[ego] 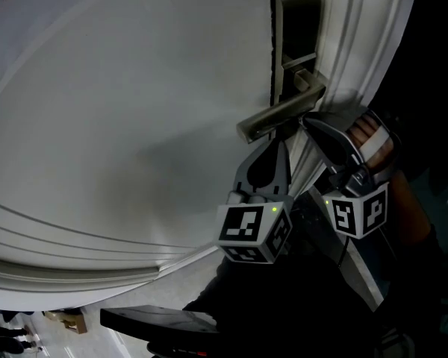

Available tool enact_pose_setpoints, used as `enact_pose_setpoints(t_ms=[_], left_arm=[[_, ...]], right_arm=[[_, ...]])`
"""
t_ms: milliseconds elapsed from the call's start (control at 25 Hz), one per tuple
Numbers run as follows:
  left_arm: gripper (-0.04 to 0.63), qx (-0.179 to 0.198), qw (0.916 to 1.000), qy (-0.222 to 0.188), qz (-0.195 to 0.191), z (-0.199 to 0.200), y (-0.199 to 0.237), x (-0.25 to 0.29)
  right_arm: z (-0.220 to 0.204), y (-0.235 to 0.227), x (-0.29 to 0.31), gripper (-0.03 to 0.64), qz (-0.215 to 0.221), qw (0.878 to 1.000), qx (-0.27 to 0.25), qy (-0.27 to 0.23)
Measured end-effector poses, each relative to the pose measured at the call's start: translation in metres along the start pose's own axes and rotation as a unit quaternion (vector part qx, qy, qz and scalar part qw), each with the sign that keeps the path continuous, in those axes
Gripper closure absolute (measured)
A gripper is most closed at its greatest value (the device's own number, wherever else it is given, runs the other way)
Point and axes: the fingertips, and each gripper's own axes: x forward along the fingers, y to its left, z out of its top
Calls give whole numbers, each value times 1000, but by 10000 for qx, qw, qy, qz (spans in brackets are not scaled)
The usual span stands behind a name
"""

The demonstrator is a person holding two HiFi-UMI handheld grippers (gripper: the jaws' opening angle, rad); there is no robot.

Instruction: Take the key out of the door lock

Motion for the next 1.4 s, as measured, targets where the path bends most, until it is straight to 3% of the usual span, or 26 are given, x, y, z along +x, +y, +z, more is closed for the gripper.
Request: enact_pose_setpoints(t_ms=[1400], left_arm=[[596, -61, 9999, -142, 59, 9, 8, 6]], right_arm=[[1, 0, 0, 605, -18, 10000, -69, -20]])
